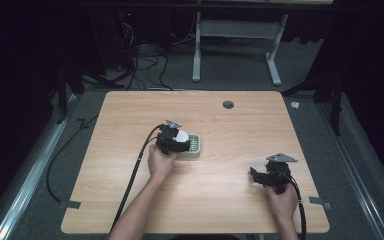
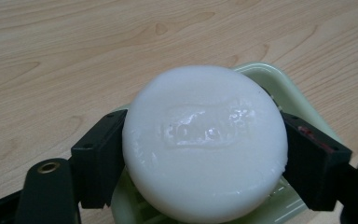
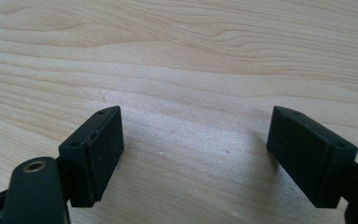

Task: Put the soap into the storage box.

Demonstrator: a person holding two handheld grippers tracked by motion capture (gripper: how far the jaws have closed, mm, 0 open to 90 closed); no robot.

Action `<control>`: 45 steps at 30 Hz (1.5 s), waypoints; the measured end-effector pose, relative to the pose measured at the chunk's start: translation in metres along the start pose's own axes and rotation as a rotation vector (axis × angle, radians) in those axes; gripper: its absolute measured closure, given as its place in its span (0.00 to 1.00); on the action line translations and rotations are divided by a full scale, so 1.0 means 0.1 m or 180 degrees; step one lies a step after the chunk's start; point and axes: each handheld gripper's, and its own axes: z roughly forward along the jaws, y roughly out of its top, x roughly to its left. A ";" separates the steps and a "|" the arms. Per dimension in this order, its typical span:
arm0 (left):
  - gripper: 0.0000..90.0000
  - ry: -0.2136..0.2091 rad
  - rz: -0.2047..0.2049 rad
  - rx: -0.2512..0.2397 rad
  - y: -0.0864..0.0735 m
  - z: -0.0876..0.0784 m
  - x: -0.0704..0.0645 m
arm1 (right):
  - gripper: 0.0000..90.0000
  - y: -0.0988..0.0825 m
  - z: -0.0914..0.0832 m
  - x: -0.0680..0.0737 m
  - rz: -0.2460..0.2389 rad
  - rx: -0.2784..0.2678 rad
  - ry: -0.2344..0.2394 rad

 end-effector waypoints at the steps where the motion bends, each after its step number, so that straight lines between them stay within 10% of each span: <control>1: 0.26 0.0002 0.0002 0.0001 -0.01 0.00 -0.01 | 0.22 0.00 0.00 0.00 0.0000 0.0000 -0.0001; 36: 0.25 0.0069 0.0070 0.0073 -0.11 -0.02 0.07 | 0.22 0.00 0.00 0.00 0.0000 -0.0001 0.0000; 45: 0.24 0.0017 0.0088 -0.0132 -0.08 -0.12 0.08 | 0.22 0.00 0.00 0.00 0.0001 -0.0001 0.0001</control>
